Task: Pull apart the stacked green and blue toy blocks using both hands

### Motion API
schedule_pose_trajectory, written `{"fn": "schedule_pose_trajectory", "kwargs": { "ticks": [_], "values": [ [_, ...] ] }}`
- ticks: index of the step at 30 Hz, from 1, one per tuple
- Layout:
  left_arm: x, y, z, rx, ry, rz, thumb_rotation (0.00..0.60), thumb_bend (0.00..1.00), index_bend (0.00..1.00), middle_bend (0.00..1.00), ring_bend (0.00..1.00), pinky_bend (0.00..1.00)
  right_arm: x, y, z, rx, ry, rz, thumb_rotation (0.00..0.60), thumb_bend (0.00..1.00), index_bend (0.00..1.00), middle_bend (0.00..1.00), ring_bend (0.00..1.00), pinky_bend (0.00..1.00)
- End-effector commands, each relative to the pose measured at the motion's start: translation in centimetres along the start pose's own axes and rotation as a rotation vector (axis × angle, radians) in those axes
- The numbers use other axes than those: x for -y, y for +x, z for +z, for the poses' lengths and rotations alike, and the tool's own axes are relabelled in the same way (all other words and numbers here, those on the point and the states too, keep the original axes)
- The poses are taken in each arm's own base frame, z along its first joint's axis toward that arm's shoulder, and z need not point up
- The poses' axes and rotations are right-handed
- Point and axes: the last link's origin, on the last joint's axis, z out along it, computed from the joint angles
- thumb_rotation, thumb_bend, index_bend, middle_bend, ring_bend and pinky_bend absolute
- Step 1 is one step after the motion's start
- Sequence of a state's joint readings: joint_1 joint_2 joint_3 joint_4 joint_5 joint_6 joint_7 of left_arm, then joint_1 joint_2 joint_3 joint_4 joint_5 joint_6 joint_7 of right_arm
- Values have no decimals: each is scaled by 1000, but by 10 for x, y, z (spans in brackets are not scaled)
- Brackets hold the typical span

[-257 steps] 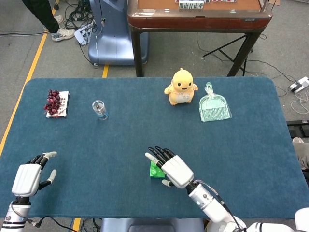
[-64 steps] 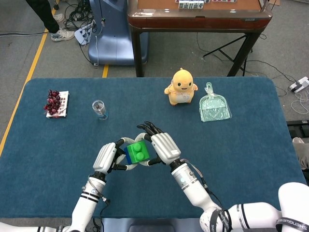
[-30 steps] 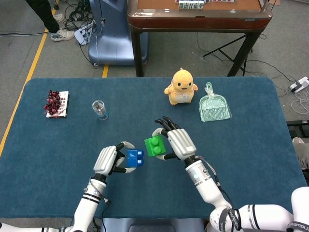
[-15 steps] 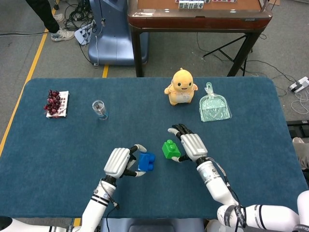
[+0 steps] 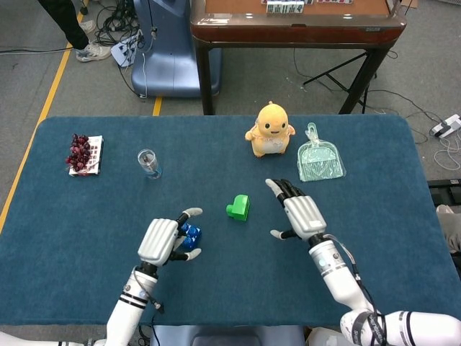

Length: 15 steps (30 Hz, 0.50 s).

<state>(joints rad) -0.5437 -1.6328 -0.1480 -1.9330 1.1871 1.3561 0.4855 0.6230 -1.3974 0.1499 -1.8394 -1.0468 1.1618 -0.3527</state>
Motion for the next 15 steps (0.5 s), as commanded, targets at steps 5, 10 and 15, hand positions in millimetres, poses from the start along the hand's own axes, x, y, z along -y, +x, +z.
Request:
{"fn": "schedule_pose_trajectory", "kwargs": {
  "ticks": [5,10,15],
  "values": [
    [54,41,-34,-151,66,138,600,57,306,913,867,1000,-37,23,-31,-48,-76,-88,600,12,0,67,0,136],
    [92,65,-64,-147,145,224,600,57,269,636,515,631,-71,34,-60,-50,-154,-74,600,12,0,67,0,120],
    [123,86,-95,-172,212,247,600,57,271,515,409,500,-102,42,-90,-68,-219,-39,600,11,0,67,0,115]
  ]
}}
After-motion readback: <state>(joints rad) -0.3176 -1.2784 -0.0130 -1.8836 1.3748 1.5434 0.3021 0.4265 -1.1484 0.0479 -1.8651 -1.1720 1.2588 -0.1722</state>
